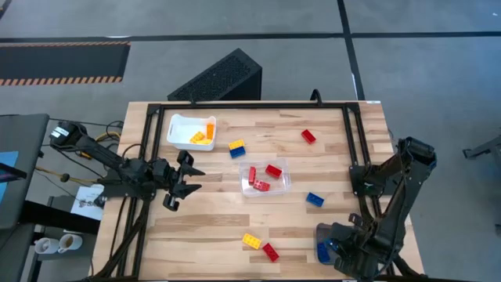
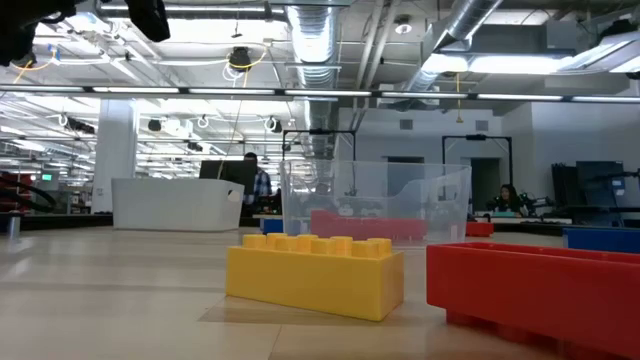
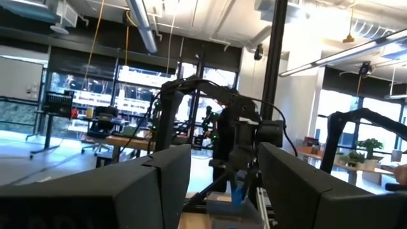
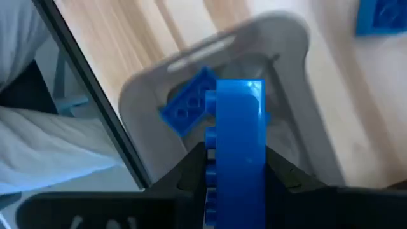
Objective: Sort & place blocks by color
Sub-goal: Put the blue game piece into the black bin, then put the red game piece into the transparent bin
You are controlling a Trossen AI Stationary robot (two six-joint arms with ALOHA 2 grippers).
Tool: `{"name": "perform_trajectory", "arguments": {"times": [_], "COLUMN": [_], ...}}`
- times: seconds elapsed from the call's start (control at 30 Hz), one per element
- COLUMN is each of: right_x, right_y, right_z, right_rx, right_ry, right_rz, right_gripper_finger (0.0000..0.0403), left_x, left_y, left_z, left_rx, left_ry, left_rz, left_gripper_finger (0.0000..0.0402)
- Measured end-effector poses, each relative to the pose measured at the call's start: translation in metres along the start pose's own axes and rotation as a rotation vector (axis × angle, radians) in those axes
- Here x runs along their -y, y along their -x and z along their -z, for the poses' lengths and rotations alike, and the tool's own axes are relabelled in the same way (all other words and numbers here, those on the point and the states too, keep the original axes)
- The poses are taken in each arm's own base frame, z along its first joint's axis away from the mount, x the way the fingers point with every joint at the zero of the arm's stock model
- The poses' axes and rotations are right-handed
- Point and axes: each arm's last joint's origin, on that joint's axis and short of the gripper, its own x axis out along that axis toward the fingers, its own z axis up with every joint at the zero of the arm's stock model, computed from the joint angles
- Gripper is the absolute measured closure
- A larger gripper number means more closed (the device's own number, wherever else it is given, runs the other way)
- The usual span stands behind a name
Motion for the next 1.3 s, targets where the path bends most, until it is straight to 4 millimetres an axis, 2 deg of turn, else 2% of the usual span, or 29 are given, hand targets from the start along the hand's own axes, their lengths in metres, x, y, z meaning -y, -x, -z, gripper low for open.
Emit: {"name": "perform_trajectory", "arguments": {"times": [0.17,0.5,0.7,0.9,1.03,1.3], "right_x": [0.003,0.005,0.007,0.013,0.016,0.019], "right_y": [-0.011,-0.018,-0.019,-0.016,-0.012,-0.003], "right_z": [0.009,0.002,-0.011,-0.042,-0.067,-0.116], "right_rx": [-0.005,-0.001,-0.016,0.087,0.124,0.303], "right_ry": [-0.049,-0.082,-0.012,0.073,0.111,0.247], "right_rz": [-0.008,0.002,0.016,0.009,-0.038,-0.147], "right_gripper_finger": [0.0289,0.0155,0.0136,0.0142,0.0142,0.0142], "left_x": [-0.001,-0.001,-0.001,0.004,0.005,0.003], "left_y": [0.000,0.000,0.000,0.002,0.003,0.000], "left_z": [0.000,0.001,0.001,-0.018,-0.020,0.006], "left_rx": [-0.001,-0.013,-0.011,0.170,0.182,-0.073], "left_ry": [-0.001,0.015,0.039,0.100,0.089,0.101], "left_rz": [0.001,0.002,0.011,0.158,0.205,0.128], "left_gripper_finger": [0.0229,0.0228,0.0228,0.0228,0.0228,0.0228]}}
